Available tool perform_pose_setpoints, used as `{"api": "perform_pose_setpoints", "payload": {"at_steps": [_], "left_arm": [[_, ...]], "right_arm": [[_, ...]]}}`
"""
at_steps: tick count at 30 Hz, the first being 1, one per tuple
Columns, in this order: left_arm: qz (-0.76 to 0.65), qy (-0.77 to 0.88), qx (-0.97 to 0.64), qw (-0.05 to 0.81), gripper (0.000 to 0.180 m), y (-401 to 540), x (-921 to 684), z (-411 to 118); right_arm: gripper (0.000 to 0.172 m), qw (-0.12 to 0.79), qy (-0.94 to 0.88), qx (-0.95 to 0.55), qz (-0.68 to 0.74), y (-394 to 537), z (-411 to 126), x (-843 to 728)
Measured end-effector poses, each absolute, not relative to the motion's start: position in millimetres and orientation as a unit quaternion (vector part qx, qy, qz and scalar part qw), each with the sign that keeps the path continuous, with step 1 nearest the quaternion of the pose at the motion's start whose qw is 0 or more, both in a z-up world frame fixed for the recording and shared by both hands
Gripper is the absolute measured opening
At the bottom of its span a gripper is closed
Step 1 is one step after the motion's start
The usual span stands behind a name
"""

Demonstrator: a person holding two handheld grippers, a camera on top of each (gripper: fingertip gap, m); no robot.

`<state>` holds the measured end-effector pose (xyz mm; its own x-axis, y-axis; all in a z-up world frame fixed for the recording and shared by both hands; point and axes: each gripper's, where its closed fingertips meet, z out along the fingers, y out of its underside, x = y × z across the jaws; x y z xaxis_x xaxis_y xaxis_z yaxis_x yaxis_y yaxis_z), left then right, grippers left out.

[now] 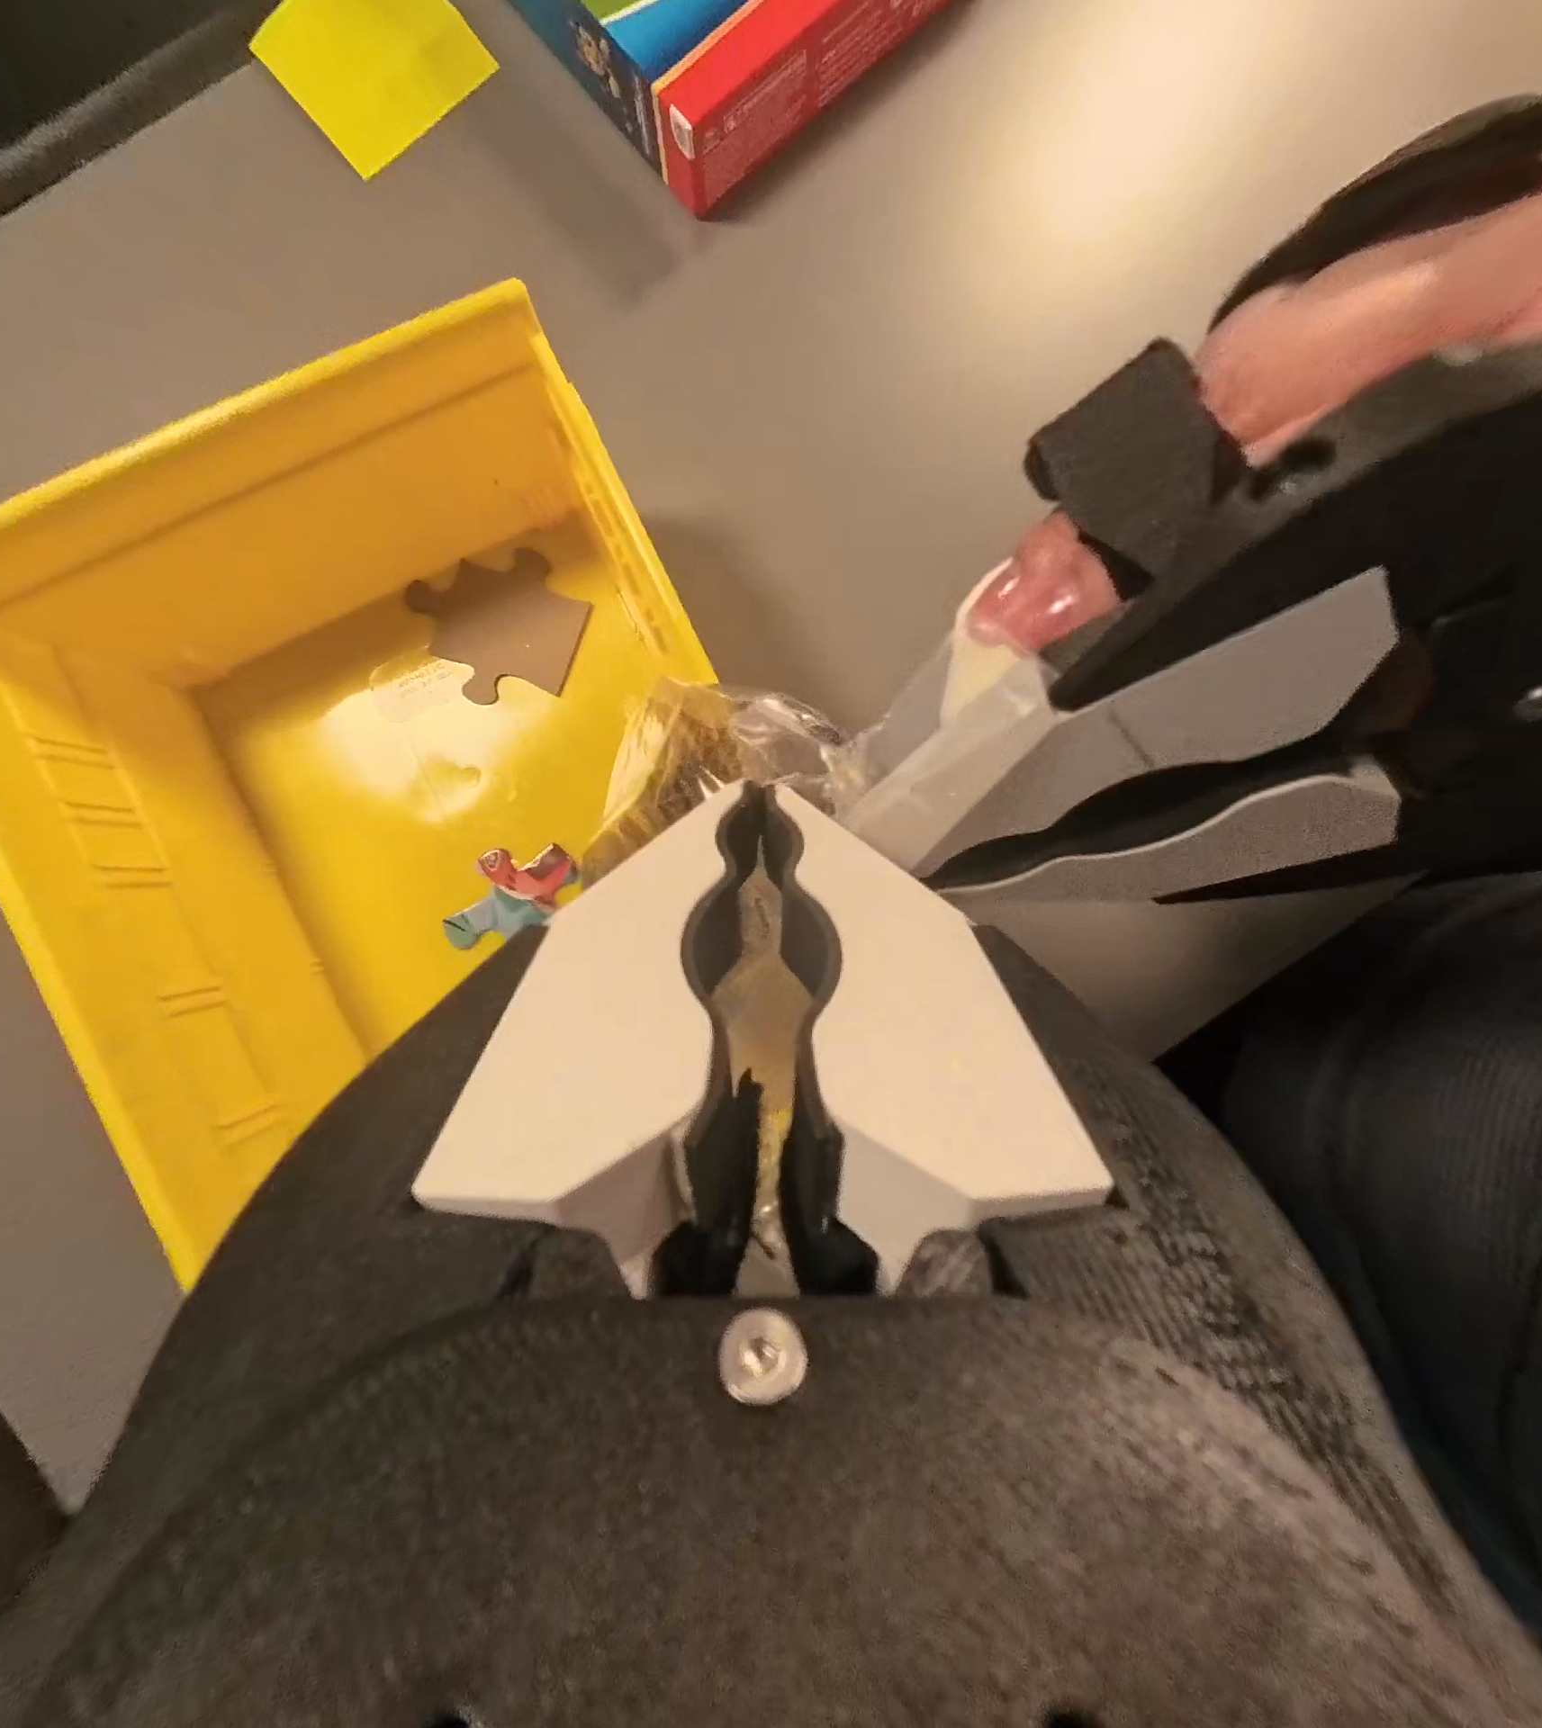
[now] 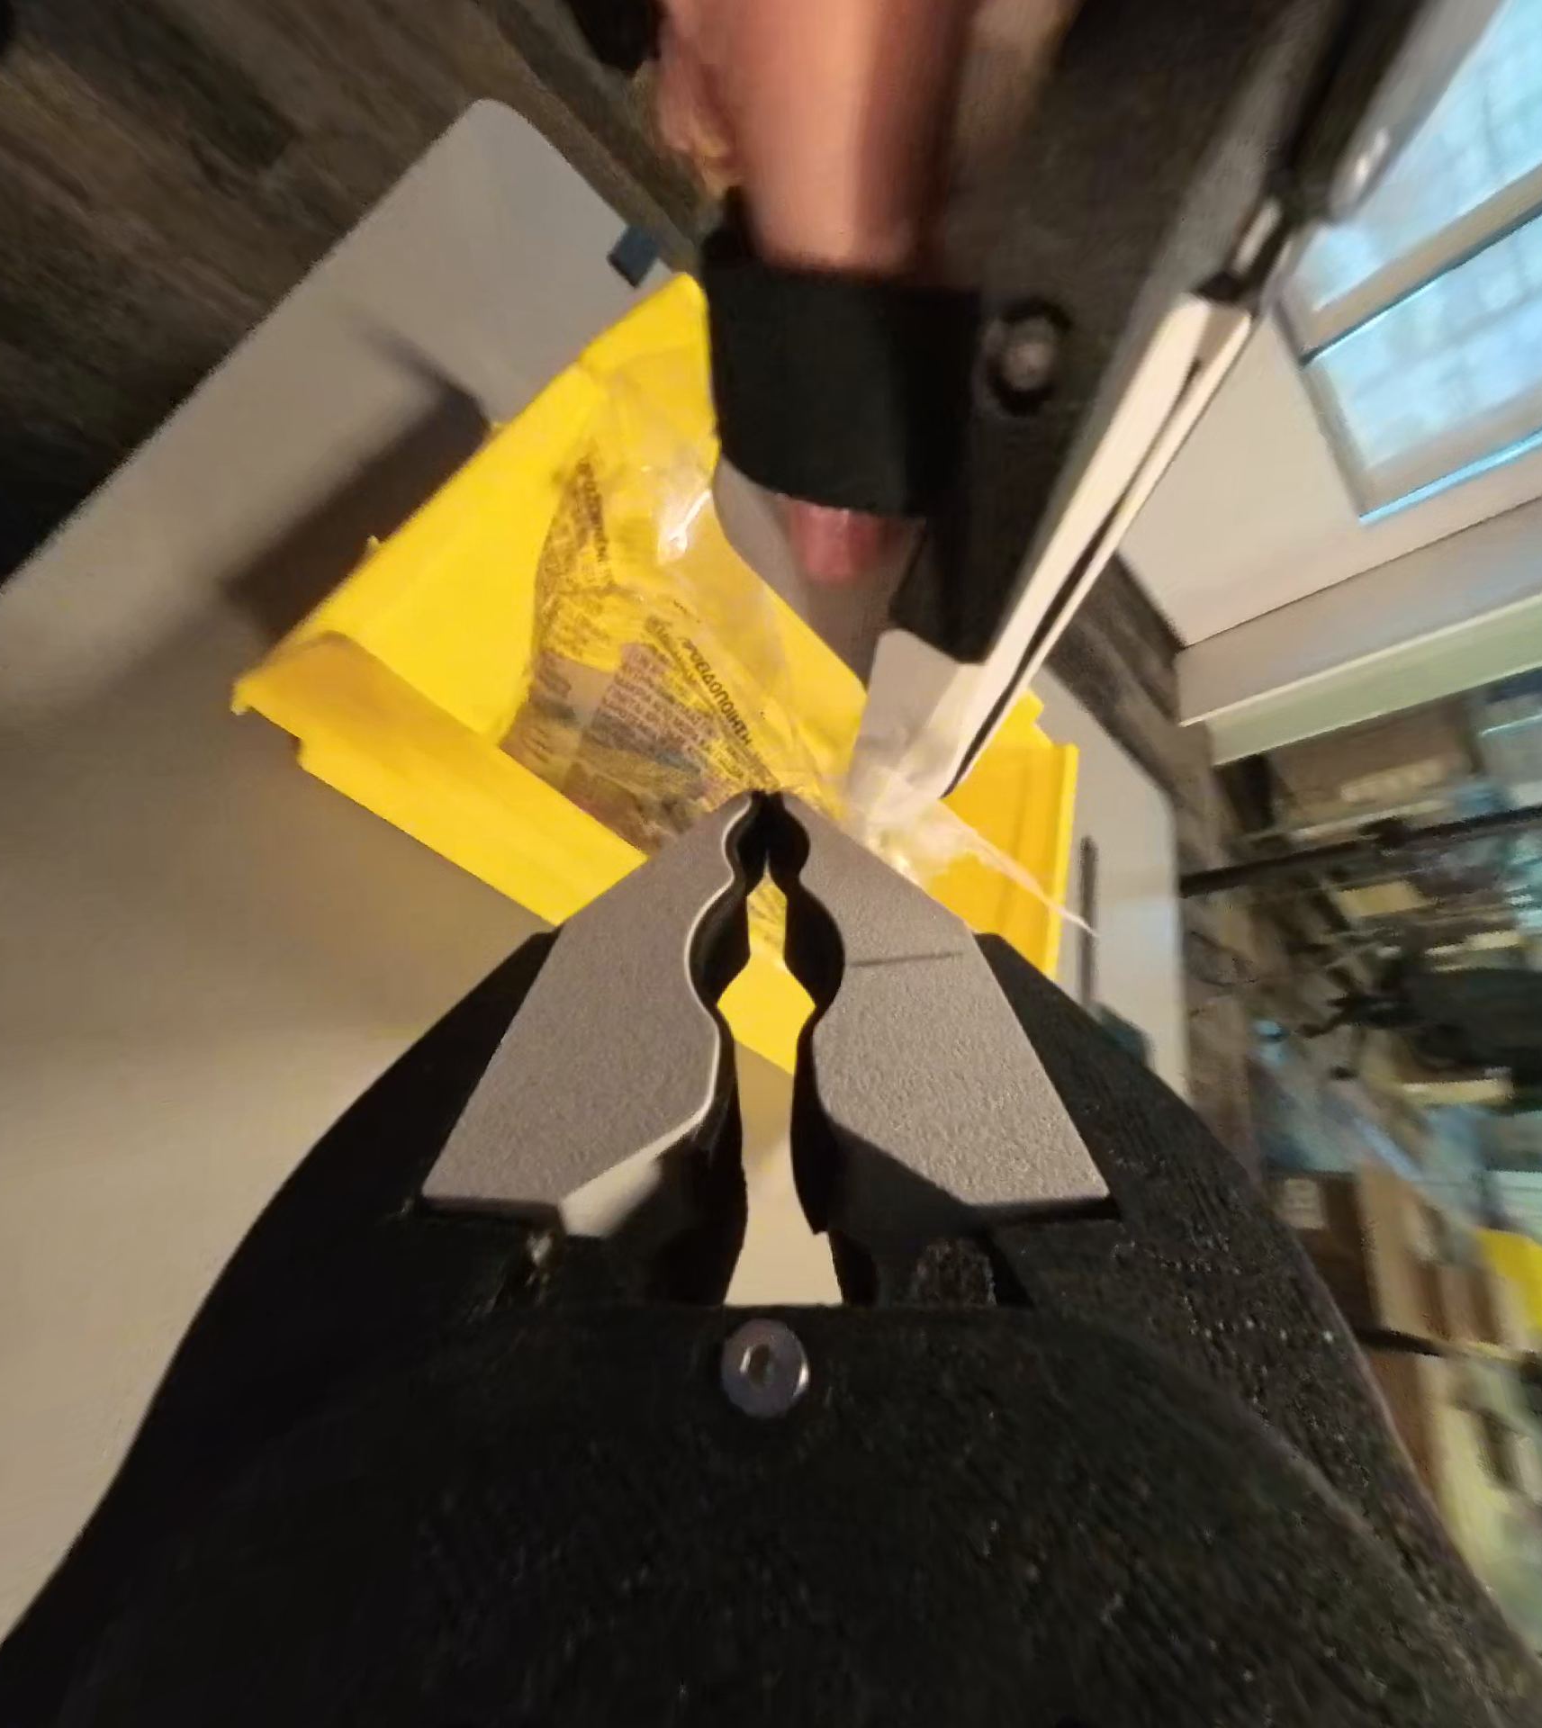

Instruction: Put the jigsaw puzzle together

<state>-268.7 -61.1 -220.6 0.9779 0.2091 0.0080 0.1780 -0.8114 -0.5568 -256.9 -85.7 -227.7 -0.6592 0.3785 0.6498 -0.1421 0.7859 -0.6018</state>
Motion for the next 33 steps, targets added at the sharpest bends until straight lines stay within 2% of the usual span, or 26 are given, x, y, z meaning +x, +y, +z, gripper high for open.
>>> {"api": "perform_pose_setpoints", "payload": {"at_steps": [6,8,11,15,17,21,24,25,28,29,31,33], "left_arm": [[-0.011,-0.083,-0.954,0.288,0.000,-62,-257,-220],[-0.023,-0.087,-0.949,0.304,0.001,-61,-255,-215],[-0.058,-0.117,-0.932,0.338,0.014,-57,-255,-201],[-0.093,-0.142,-0.907,0.385,0.012,-50,-256,-181],[-0.054,-0.156,-0.923,0.346,0.015,-57,-267,-192],[-0.057,-0.184,-0.950,0.247,0.040,-69,-265,-225],[-0.069,-0.202,-0.951,0.222,0.044,-69,-269,-238],[-0.086,-0.205,-0.950,0.221,0.041,-68,-267,-241],[-0.181,-0.192,-0.940,0.218,0.004,-61,-247,-246],[-0.189,-0.180,-0.942,0.213,0.000,-62,-245,-248],[-0.125,-0.146,-0.958,0.211,0.000,-64,-256,-255],[0.020,-0.102,-0.979,0.176,0.000,-76,-282,-261]], "right_arm": [[0.000,0.520,-0.820,0.053,0.234,-84,-229,-253],[0.000,0.539,-0.810,0.068,0.222,-84,-230,-252],[0.000,0.554,-0.800,0.078,0.216,-84,-229,-251],[0.000,0.570,-0.788,0.090,0.214,-84,-229,-251],[0.000,0.574,-0.786,0.091,0.213,-83,-230,-251],[0.000,0.574,-0.785,0.094,0.213,-84,-229,-251],[0.000,0.579,-0.780,0.104,0.211,-86,-229,-249],[0.000,0.581,-0.779,0.105,0.209,-86,-229,-248],[0.000,0.573,-0.784,0.113,0.212,-88,-232,-246],[0.000,0.567,-0.788,0.113,0.213,-89,-233,-246],[0.000,0.562,-0.796,0.100,0.202,-87,-235,-249],[0.000,0.530,-0.820,0.075,0.204,-85,-240,-253]]}}
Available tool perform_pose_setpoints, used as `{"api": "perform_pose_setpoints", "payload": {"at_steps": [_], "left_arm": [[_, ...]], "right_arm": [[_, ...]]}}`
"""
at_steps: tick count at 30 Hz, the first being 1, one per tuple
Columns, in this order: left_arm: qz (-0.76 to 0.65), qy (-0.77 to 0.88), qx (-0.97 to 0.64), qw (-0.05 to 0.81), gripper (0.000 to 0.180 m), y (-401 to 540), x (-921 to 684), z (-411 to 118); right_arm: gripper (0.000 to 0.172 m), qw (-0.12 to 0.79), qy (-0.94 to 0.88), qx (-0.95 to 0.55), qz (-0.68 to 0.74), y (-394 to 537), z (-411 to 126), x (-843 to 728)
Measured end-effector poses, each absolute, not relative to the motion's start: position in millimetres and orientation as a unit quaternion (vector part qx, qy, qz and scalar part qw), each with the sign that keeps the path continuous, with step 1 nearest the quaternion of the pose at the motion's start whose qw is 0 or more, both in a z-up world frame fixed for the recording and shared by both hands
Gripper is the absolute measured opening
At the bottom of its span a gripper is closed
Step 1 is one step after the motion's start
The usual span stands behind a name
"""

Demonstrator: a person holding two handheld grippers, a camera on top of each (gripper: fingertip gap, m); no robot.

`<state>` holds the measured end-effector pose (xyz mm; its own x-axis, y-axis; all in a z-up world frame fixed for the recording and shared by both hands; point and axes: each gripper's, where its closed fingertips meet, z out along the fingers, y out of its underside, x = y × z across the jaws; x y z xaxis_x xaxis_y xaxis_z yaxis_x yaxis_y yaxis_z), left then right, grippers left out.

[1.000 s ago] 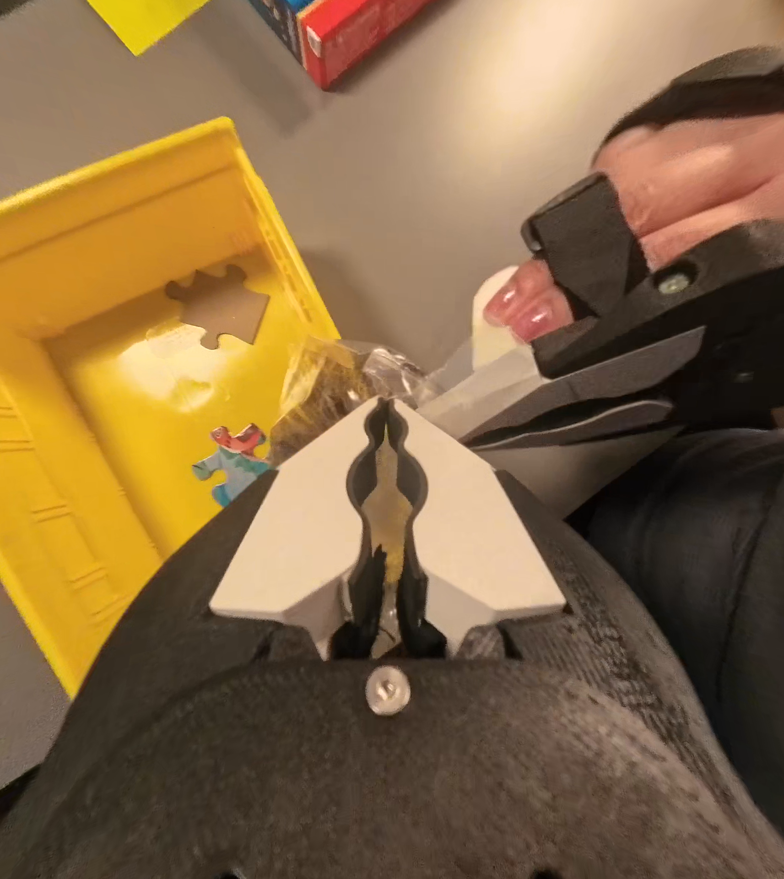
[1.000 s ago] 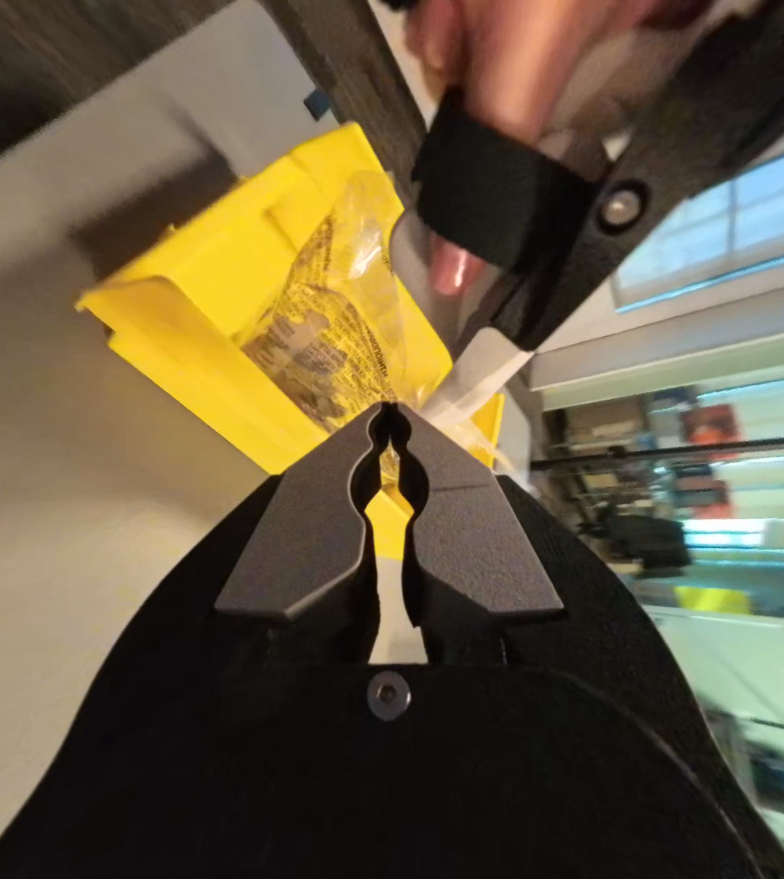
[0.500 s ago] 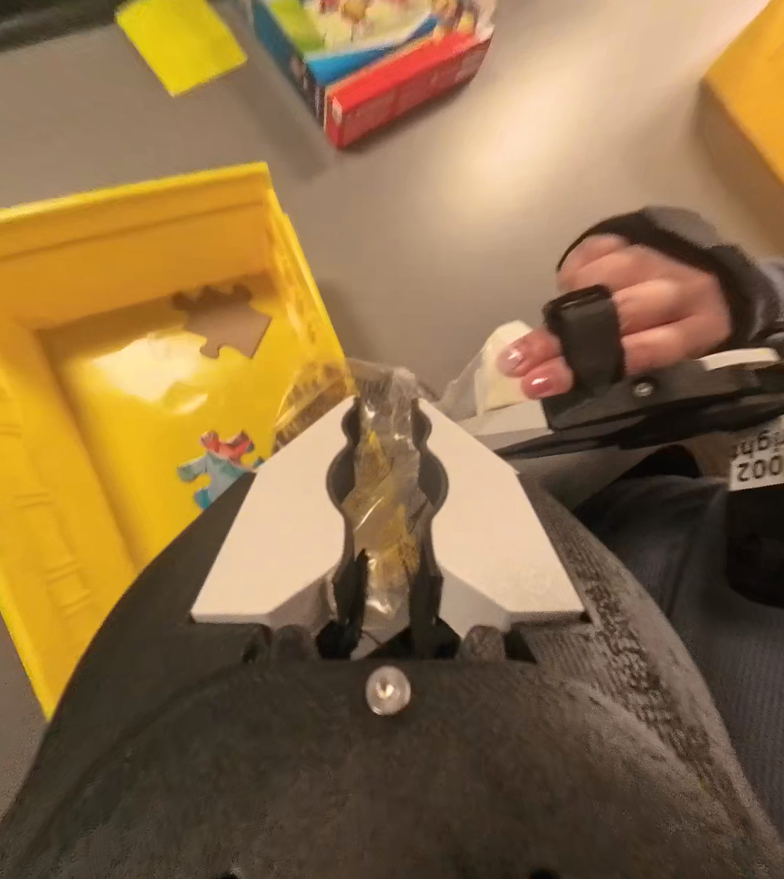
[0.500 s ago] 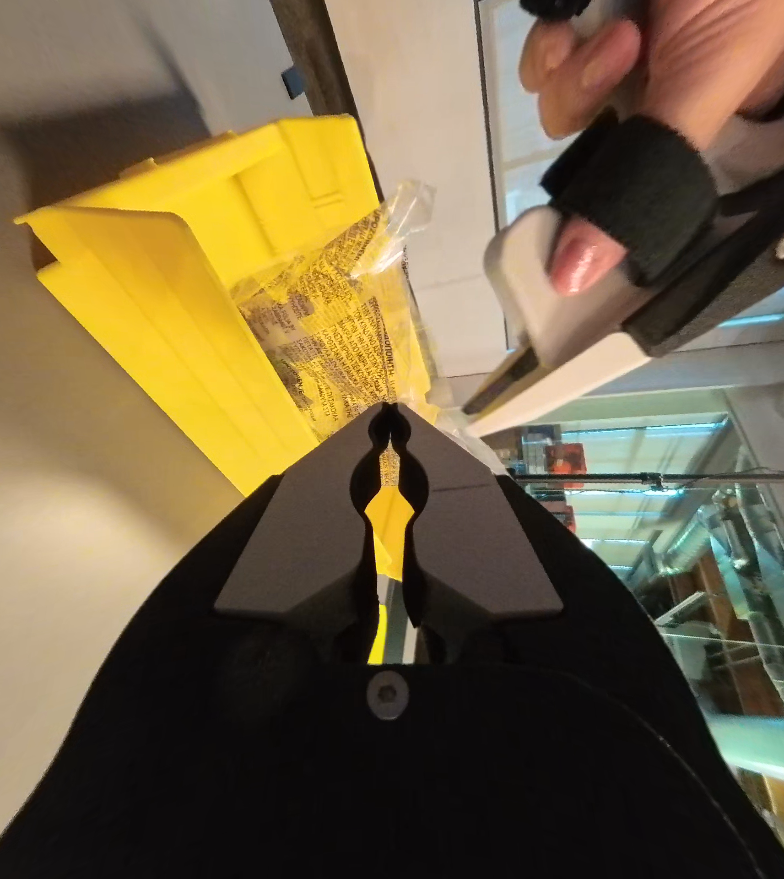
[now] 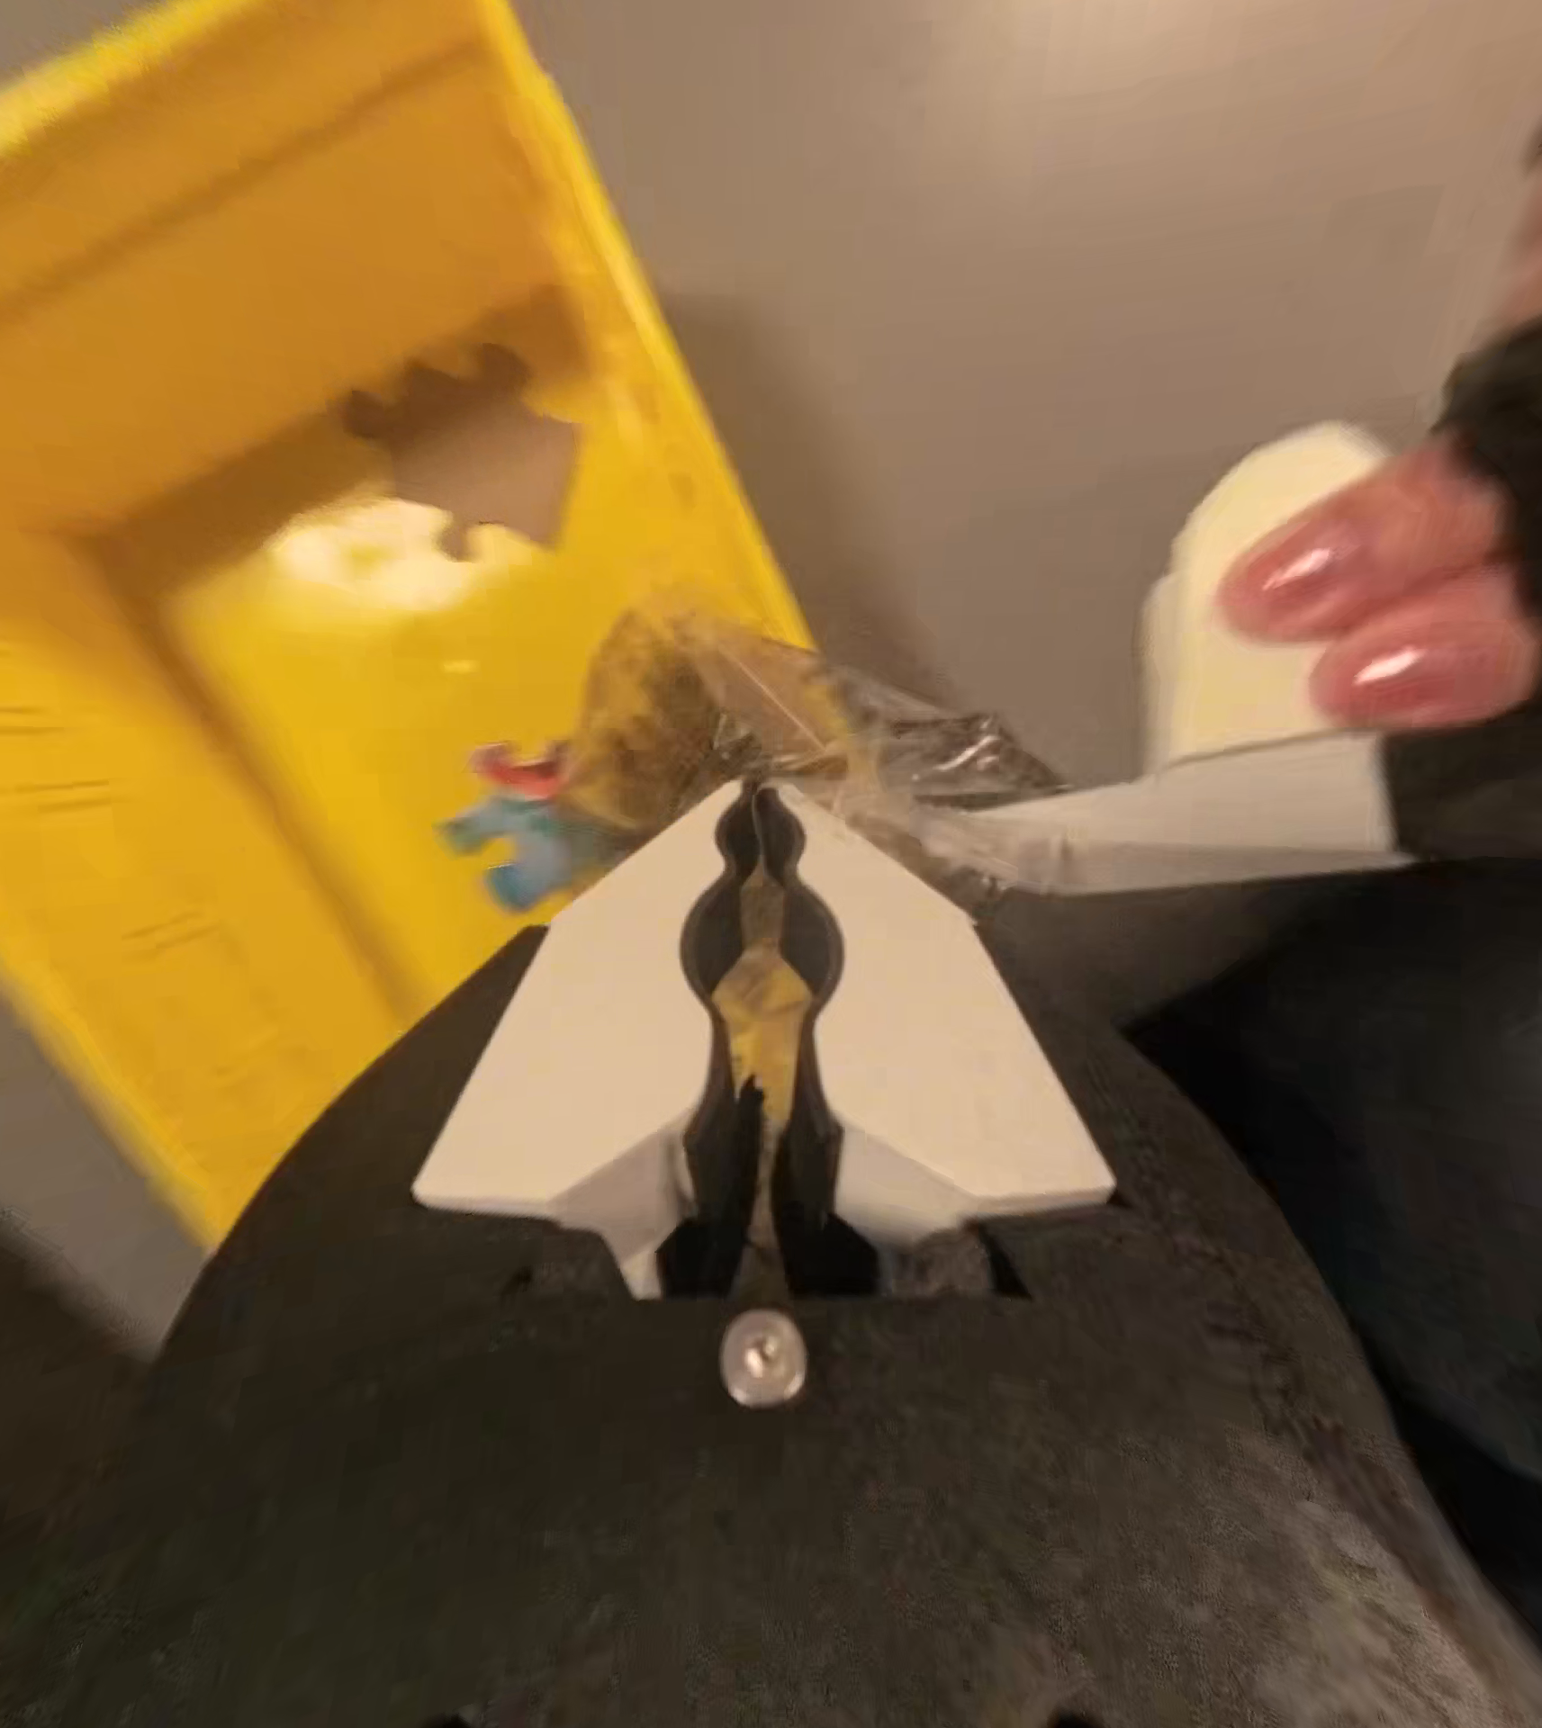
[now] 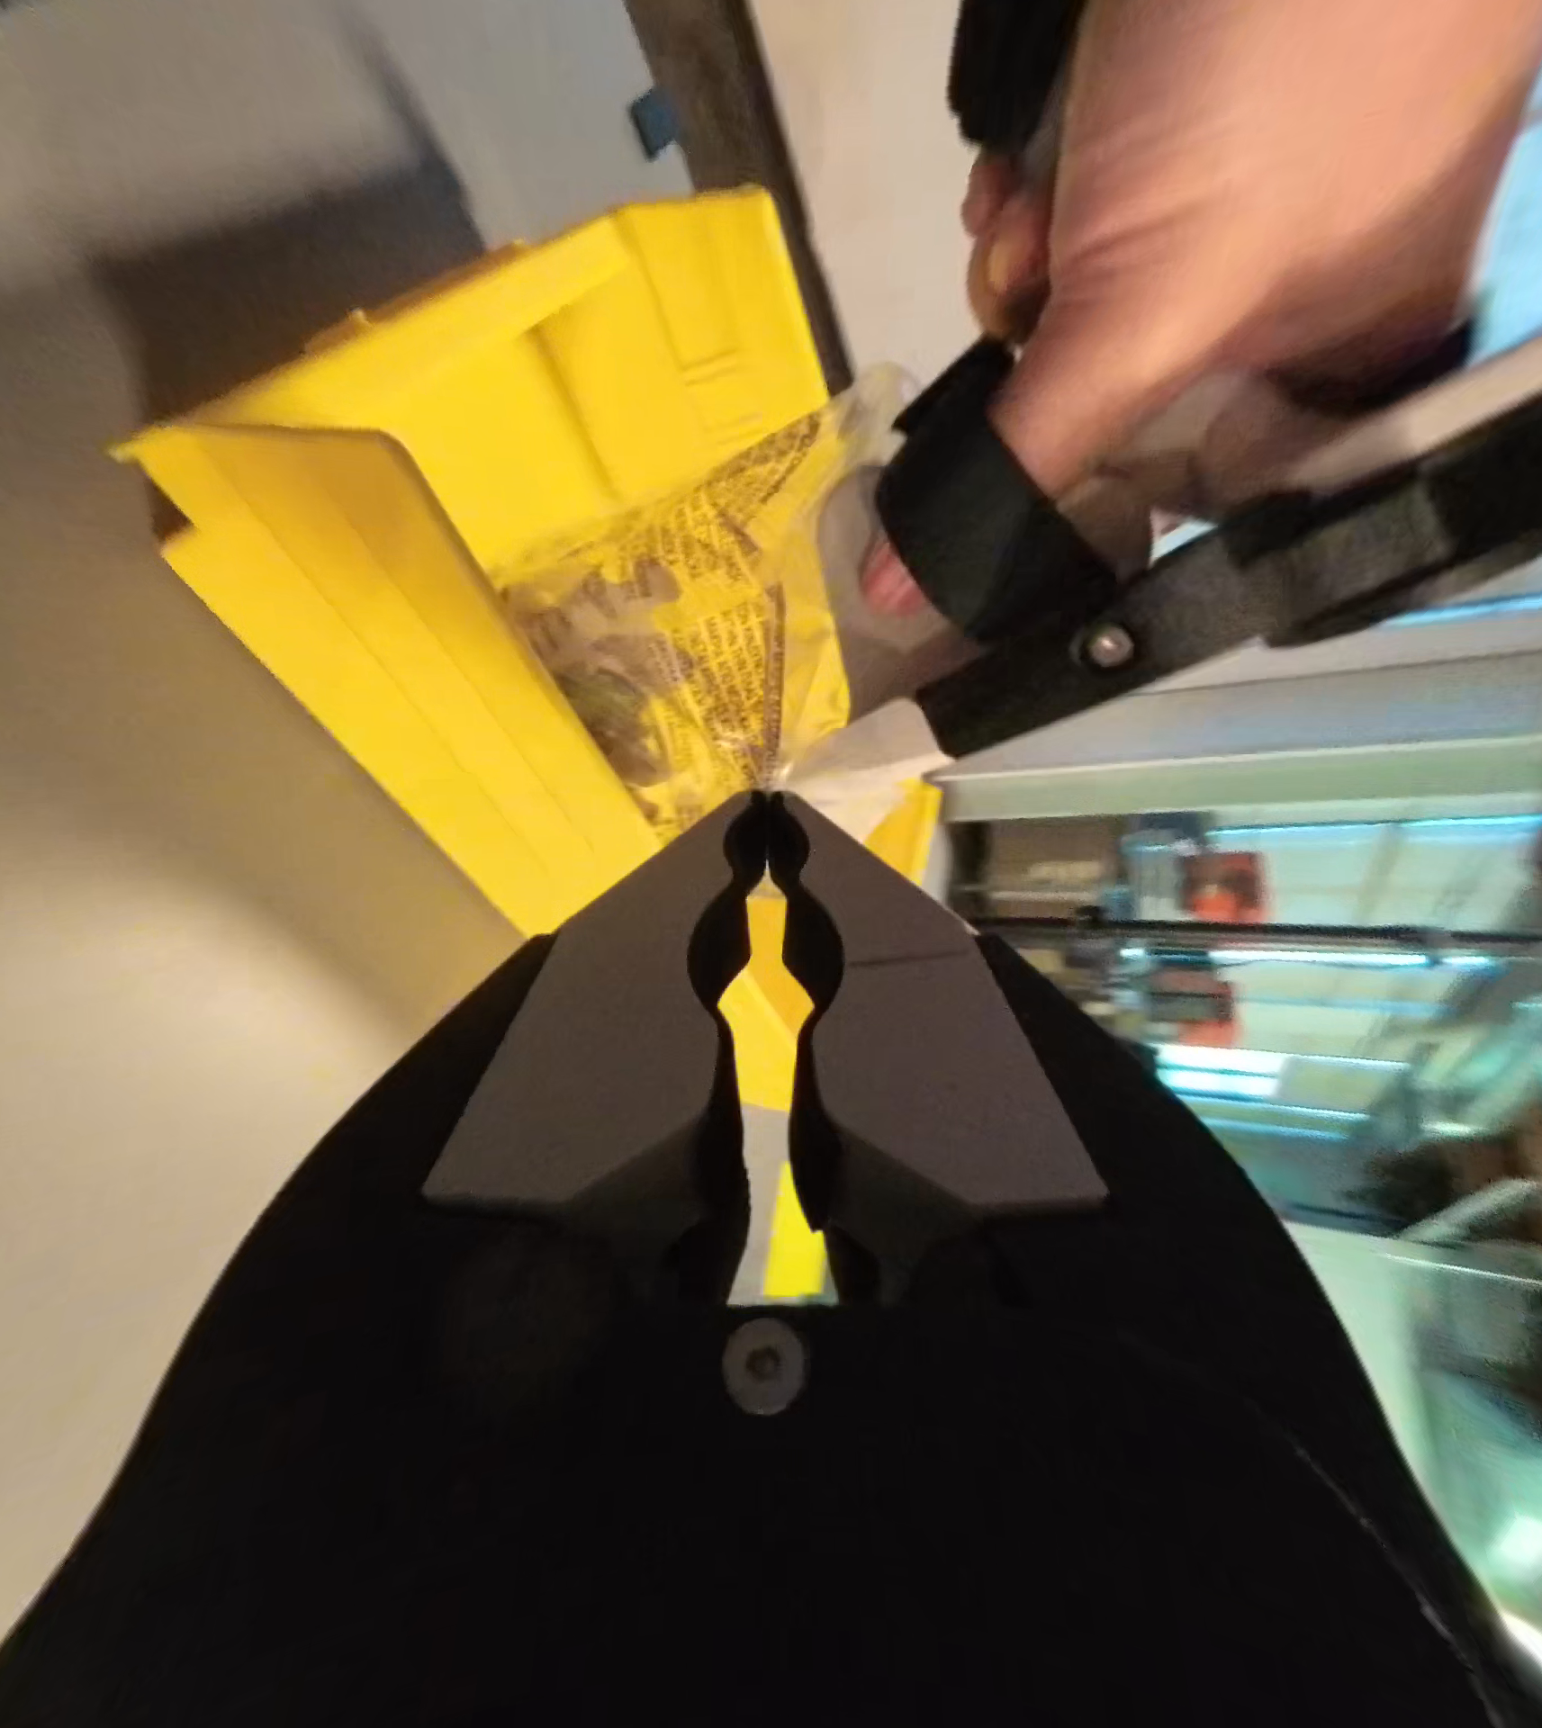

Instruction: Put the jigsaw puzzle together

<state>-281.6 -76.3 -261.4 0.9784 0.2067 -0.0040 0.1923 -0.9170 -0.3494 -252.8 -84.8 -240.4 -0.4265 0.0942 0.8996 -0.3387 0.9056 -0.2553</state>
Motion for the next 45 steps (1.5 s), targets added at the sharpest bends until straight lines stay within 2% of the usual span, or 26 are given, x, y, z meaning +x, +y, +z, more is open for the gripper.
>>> {"api": "perform_pose_setpoints", "payload": {"at_steps": [3,8,14,18,20,22,23,26,27,30,35,36,38,43,45], "left_arm": [[0.129,-0.048,-0.980,0.144,0.000,-85,-299,-261],[0.163,-0.046,-0.975,0.145,0.000,-96,-318,-263],[0.149,-0.041,-0.973,0.172,0.000,-96,-318,-268],[0.111,-0.056,-0.968,0.218,0.000,-96,-313,-266],[0.113,-0.058,-0.964,0.235,0.000,-95,-312,-261],[0.105,-0.075,-0.955,0.267,0.000,-91,-312,-241],[0.110,-0.075,-0.949,0.286,0.000,-90,-313,-225],[0.158,-0.049,-0.928,0.335,0.000,-92,-321,-171],[0.159,-0.039,-0.918,0.361,0.000,-90,-322,-151],[0.160,-0.012,-0.888,0.431,0.000,-87,-322,-98],[0.136,0.025,-0.831,0.539,0.000,-69,-314,-22],[0.132,0.024,-0.821,0.555,0.000,-65,-314,-10],[0.119,0.019,-0.800,0.588,0.000,-58,-313,9],[0.060,0.004,-0.762,0.644,0.000,-61,-308,20],[0.030,0.001,-0.750,0.660,0.000,-71,-307,13]], "right_arm": [[0.000,0.465,-0.854,0.046,0.229,-88,-251,-254],[0.000,0.410,-0.872,0.039,0.266,-98,-264,-251],[0.000,0.441,-0.870,0.098,0.195,-93,-271,-249],[0.000,0.468,-0.858,0.161,0.138,-80,-268,-248],[0.000,0.474,-0.852,0.173,0.142,-79,-262,-249],[0.000,0.472,-0.844,0.138,0.215,-84,-245,-250],[0.006,0.458,-0.840,0.096,0.275,-84,-231,-251],[0.089,0.336,-0.784,-0.114,0.509,-72,-186,-264],[0.103,0.274,-0.744,-0.182,0.581,-64,-176,-272],[0.120,0.101,-0.599,-0.299,0.736,-42,-163,-290],[0.144,-0.051,-0.458,-0.318,0.829,-55,-162,-310],[0.143,-0.066,-0.440,-0.308,0.841,-62,-158,-312],[0.129,-0.061,-0.406,-0.284,0.866,-71,-147,-313],[0.078,0.056,-0.366,-0.235,0.899,-59,-122,-312],[0.044,0.067,-0.398,-0.216,0.889,-58,-121,-308]]}}
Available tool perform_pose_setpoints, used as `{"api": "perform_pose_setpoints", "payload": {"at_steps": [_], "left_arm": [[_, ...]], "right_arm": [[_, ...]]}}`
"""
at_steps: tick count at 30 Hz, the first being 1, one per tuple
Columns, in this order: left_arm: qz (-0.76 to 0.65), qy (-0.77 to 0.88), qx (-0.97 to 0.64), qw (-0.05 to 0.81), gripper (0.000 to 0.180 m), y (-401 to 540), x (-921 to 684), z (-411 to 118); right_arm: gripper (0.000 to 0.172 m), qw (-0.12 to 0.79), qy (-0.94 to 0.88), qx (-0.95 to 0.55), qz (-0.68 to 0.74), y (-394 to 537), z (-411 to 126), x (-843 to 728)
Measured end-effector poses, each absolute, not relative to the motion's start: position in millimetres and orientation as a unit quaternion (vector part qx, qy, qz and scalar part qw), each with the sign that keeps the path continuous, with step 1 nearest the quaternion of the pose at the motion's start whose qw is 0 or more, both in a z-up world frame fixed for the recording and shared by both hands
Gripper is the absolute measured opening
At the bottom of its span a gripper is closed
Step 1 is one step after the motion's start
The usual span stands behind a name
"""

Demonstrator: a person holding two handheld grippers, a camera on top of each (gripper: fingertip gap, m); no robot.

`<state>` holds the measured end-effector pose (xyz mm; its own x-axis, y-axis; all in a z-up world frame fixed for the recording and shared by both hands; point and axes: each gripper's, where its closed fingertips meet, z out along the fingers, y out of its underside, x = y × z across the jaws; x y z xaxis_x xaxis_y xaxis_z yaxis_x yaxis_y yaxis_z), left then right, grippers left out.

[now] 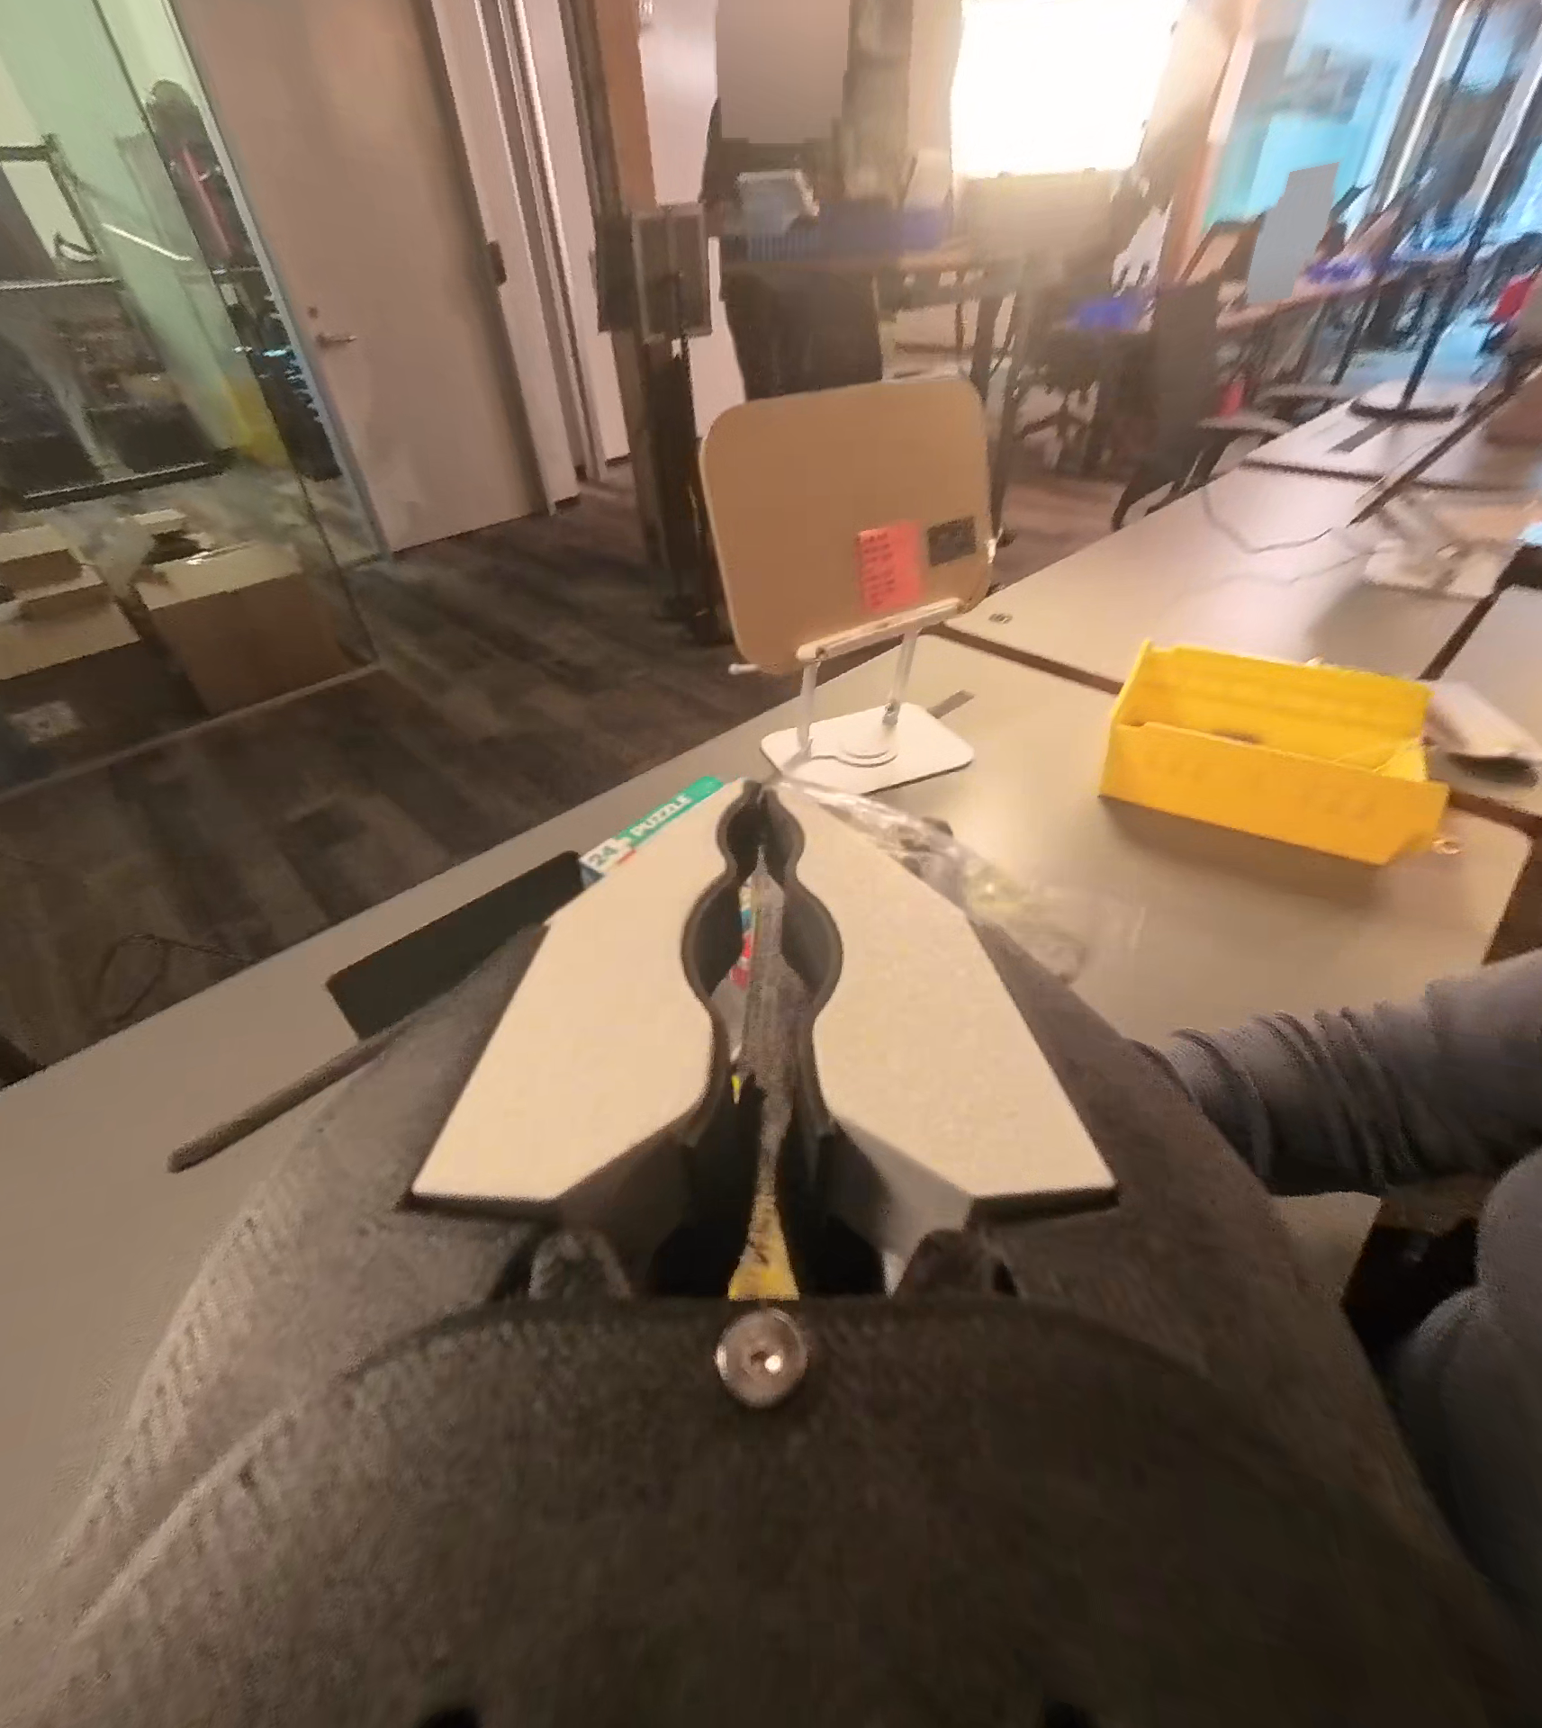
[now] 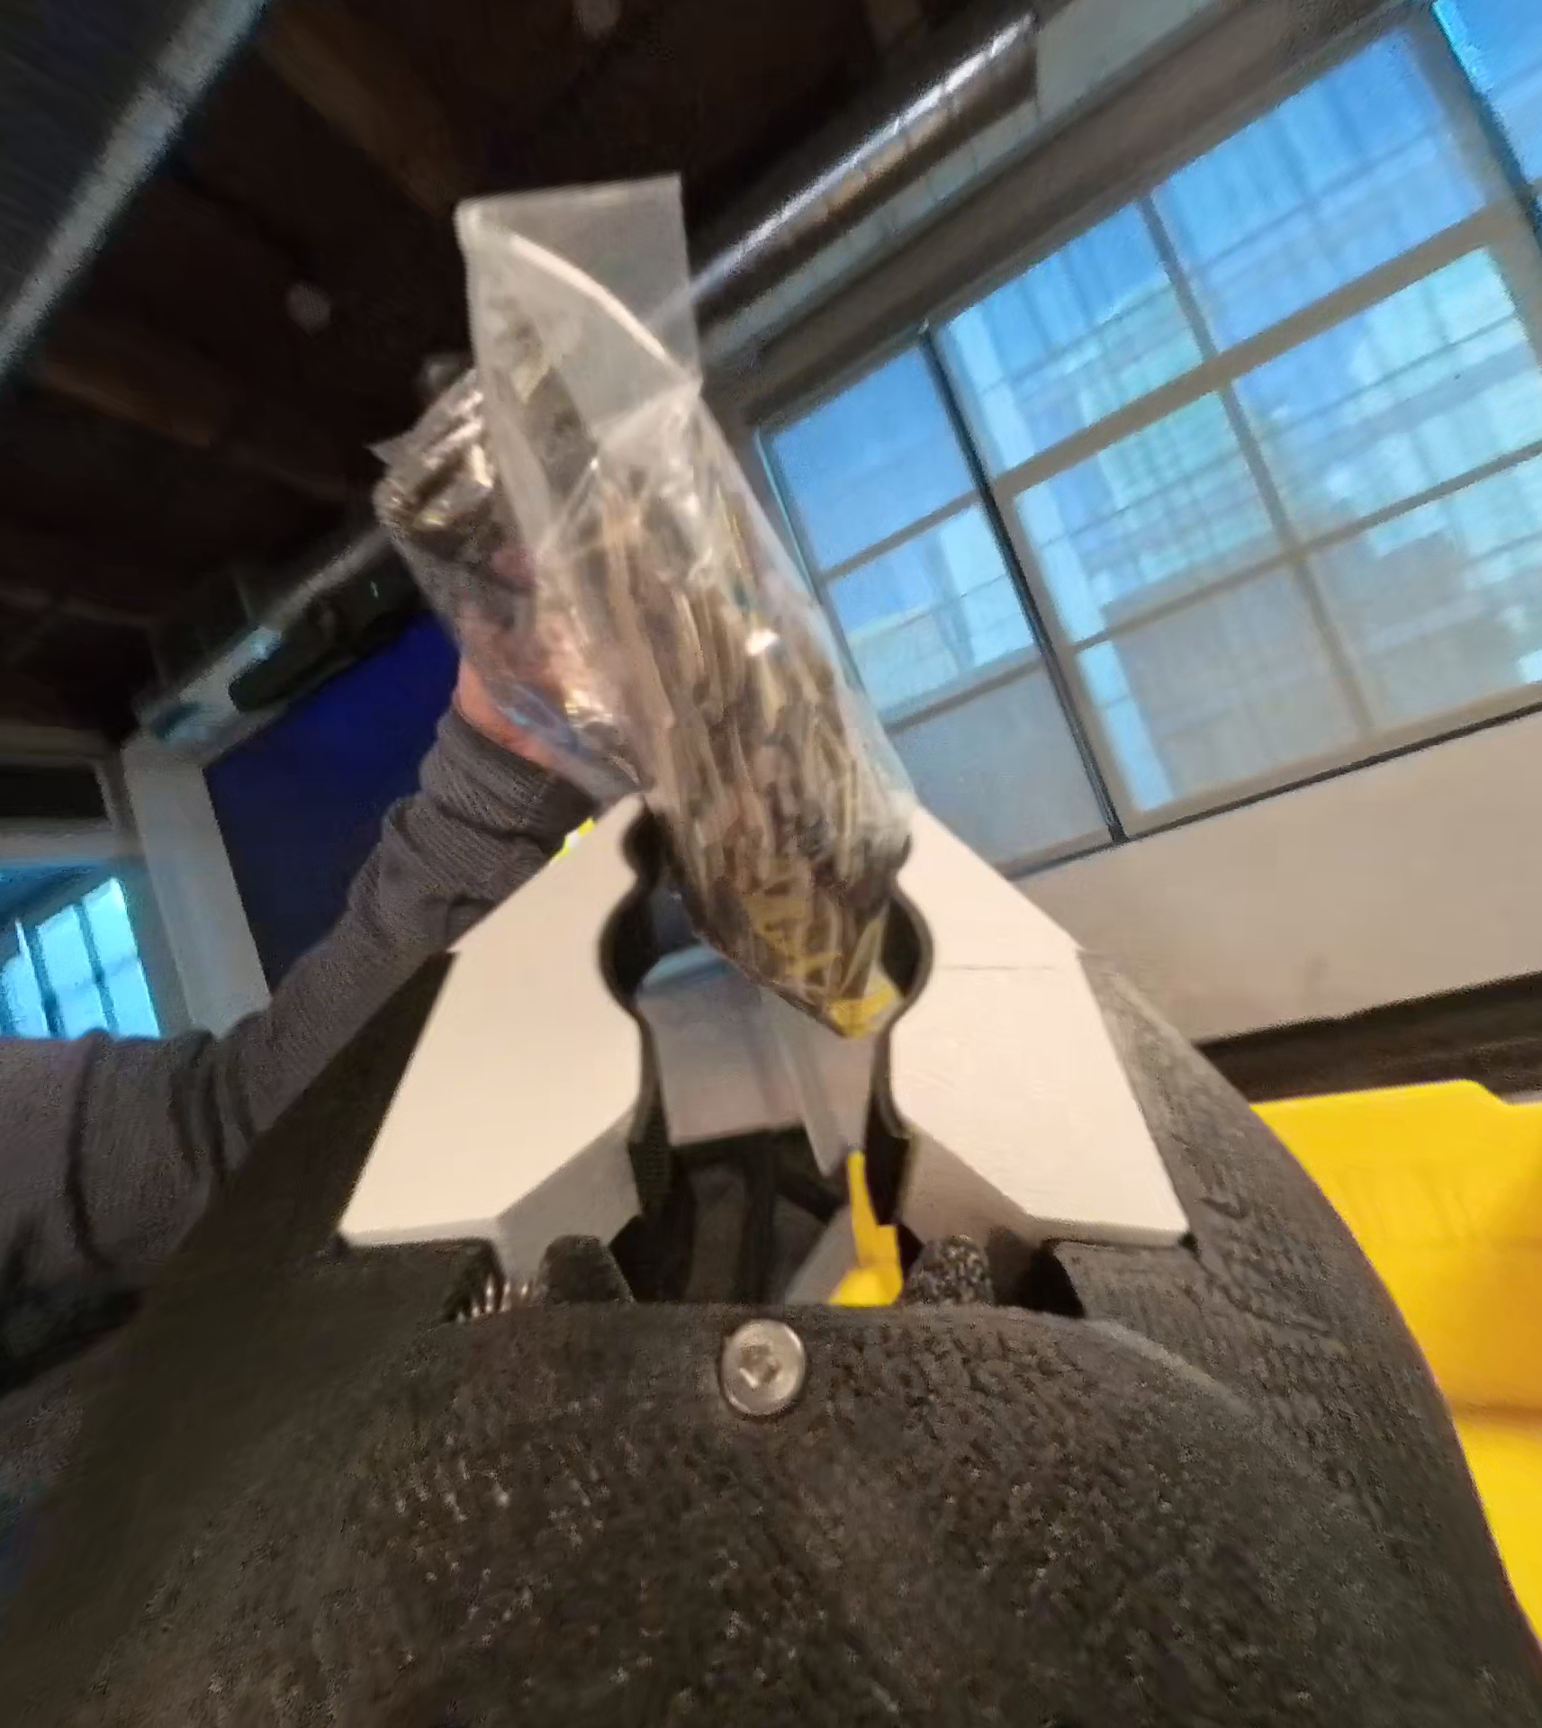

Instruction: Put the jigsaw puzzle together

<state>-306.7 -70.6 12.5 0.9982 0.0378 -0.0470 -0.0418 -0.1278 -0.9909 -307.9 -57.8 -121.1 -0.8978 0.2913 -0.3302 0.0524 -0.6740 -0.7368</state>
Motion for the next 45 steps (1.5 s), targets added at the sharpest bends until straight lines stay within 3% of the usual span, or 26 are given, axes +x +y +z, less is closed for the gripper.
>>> {"api": "perform_pose_setpoints", "payload": {"at_steps": [4,7,9,10,13,16,19,21,23,24,26,28,29,34,37,41,44,45], "left_arm": [[0.013,-0.016,-0.714,0.700,0.000,-104,-316,-8],[0.028,-0.082,-0.703,0.706,0.002,-136,-336,-45],[0.045,-0.137,-0.694,0.705,0.027,-160,-350,-73],[0.051,-0.159,-0.687,0.707,0.030,-171,-355,-84],[0.070,-0.191,-0.672,0.712,0.063,-184,-351,-109],[0.096,-0.108,-0.698,0.702,0.084,-148,-307,-120],[0.209,-0.035,-0.771,0.601,0.092,-109,-288,-148],[0.290,-0.047,-0.807,0.512,0.078,-98,-304,-164],[0.326,-0.082,-0.835,0.436,0.042,-100,-325,-176],[0.320,-0.092,-0.832,0.444,0.018,-98,-328,-173],[0.263,-0.108,-0.823,0.492,0.016,-96,-328,-163],[0.201,-0.118,-0.780,0.581,0.013,-96,-324,-143],[0.169,-0.118,-0.755,0.622,0.012,-99,-323,-133],[0.074,-0.094,-0.666,0.736,0.010,-117,-316,-103],[0.048,-0.105,-0.611,0.783,0.009,-123,-321,-85],[0.019,-0.085,-0.543,0.835,0.010,-132,-319,-70],[-0.007,-0.076,-0.498,0.864,0.011,-144,-319,-67],[-0.016,-0.072,-0.490,0.869,0.011,-147,-319,-68]], "right_arm": [[0.036,0.160,-0.508,-0.197,0.823,-49,-124,-312],[0.036,0.343,-0.615,-0.149,0.694,-33,-117,-320],[0.036,0.452,-0.681,-0.071,0.572,-31,-110,-322],[0.036,0.487,-0.711,-0.026,0.507,-34,-109,-323],[0.036,0.535,-0.796,0.106,0.264,-43,-122,-337],[0.036,0.461,-0.869,0.162,0.077,-47,-154,-351],[0.036,0.373,-0.913,0.166,-0.004,-53,-175,-355],[0.036,0.330,-0.930,0.160,-0.010,-60,-179,-355],[0.037,0.310,-0.939,0.149,0.016,-69,-176,-355],[0.037,0.302,-0.943,0.138,0.030,-71,-175,-356],[0.049,0.287,-0.950,0.090,0.083,-72,-172,-358],[0.091,0.246,-0.952,0.017,0.180,-75,-169,-357],[0.100,0.213,-0.949,-0.023,0.232,-76,-166,-355],[0.102,0.027,-0.879,-0.160,0.449,-79,-158,-344],[0.093,-0.081,-0.828,-0.188,0.522,-89,-163,-333],[0.049,-0.141,-0.696,-0.188,0.679,-93,-117,-337],[0.011,-0.144,-0.661,-0.176,0.715,-89,-102,-341],[0.009,-0.143,-0.658,-0.167,0.720,-90,-98,-340]]}}
